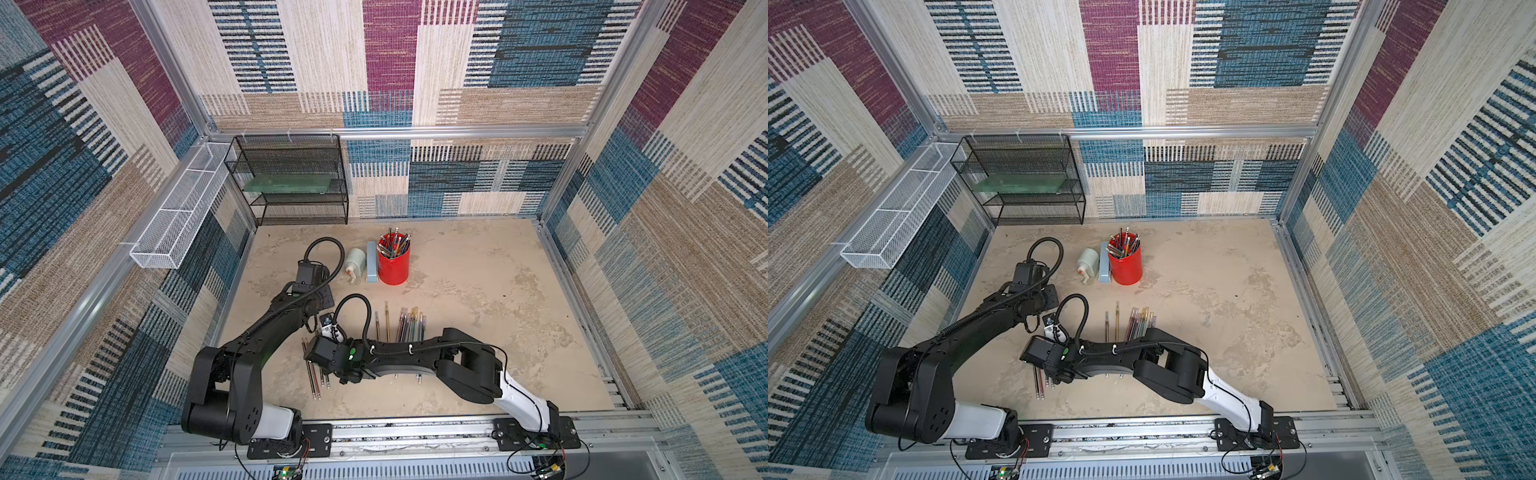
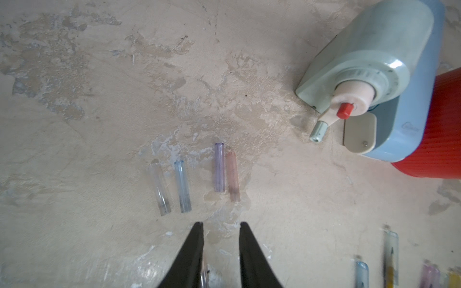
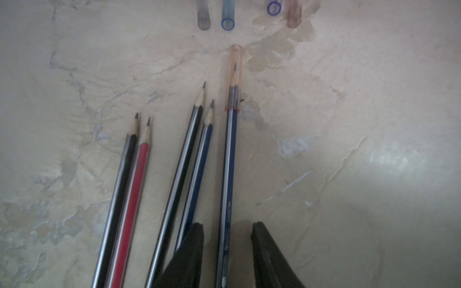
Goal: Remove the protective cover of the pencils
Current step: Pick up the pencil from the center of the board.
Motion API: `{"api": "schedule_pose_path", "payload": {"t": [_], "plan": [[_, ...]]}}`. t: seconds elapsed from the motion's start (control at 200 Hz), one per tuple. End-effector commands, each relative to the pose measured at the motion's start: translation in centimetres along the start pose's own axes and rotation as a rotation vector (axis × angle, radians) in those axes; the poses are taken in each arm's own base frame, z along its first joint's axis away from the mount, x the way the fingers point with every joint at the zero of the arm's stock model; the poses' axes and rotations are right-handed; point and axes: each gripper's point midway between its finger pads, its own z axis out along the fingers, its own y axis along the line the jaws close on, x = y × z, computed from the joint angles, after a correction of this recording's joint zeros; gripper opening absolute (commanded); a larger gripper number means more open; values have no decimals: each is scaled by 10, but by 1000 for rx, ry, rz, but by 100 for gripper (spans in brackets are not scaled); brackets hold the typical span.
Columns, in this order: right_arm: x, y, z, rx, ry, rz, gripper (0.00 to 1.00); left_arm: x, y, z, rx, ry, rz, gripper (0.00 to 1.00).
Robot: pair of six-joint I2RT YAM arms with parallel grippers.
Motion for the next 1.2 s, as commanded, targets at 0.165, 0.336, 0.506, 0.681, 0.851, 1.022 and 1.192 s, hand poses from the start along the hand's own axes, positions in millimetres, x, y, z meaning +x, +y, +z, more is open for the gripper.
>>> {"api": "schedule_pose_path", "payload": {"t": [0.165, 0.336, 0.506, 0.681, 0.851, 1.022, 1.192], "plan": [[24, -17, 12, 48, 82, -2, 26, -4, -1, -1, 3, -18, -13, 29], [23, -15, 9, 34, 83, 5, 16, -4, -1, -1, 4, -21, -13, 30], [21, -20, 7, 49, 66, 16, 9, -4, 0, -3, 3, -31, -16, 29], [16, -22, -3, 27, 39, 42, 6, -8, 2, -8, 11, -58, -25, 29], [0, -27, -24, 12, -15, 66, 3, -20, -7, -33, 116, -57, -101, 27], [-13, -35, -50, -41, -89, 107, 3, -18, -18, -71, 248, -112, -164, 37], [-22, -45, -71, -77, -140, 148, 1, 1, -26, -99, 381, -125, -220, 47]]}}
